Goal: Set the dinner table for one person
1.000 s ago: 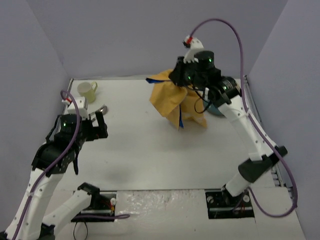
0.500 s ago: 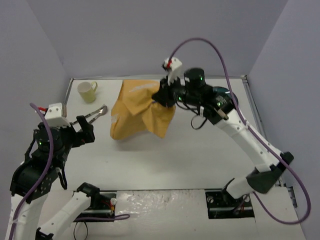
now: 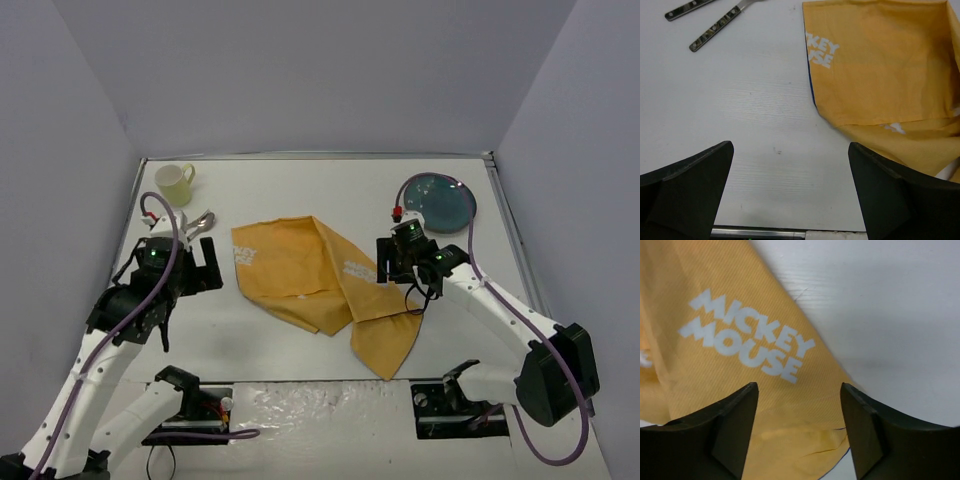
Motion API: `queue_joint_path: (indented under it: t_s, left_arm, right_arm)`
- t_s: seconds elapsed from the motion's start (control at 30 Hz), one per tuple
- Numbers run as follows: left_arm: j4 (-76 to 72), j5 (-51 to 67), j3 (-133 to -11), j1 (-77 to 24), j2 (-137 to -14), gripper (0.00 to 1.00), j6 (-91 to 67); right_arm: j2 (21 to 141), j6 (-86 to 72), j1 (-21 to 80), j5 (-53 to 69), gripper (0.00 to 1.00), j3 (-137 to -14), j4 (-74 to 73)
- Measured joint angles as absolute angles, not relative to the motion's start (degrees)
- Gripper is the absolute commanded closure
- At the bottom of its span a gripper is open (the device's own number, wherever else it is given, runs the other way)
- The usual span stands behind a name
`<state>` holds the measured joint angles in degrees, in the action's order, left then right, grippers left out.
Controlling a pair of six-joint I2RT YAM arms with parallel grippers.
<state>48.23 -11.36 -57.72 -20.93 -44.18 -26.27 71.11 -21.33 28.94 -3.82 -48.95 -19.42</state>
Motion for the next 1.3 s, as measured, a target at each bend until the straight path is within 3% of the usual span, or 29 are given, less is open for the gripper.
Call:
queue_joint_path:
  t_s: [0.4,0.7,1.3]
  left_arm:
    - [35.22,-11.58,-56.95,-20.42,-69.53,0.03,-32.90]
    - [26.07,-8.97,-60.03,-13.75,-90.48,0.03,-34.68]
    - [17.00,2.49,-77.20,-7.77,-108.58,0.07,-23.95]
  right_arm:
    - [72.71,-16.67,40.14,-10.49,0.22,-54.86,-18.47]
    - [78.54,-15.69,49.39,-12.62,0.22,-54.48,-17.73]
    - [79.78,-17.08,52.18,-13.74,0.23,-52.90,-16.41]
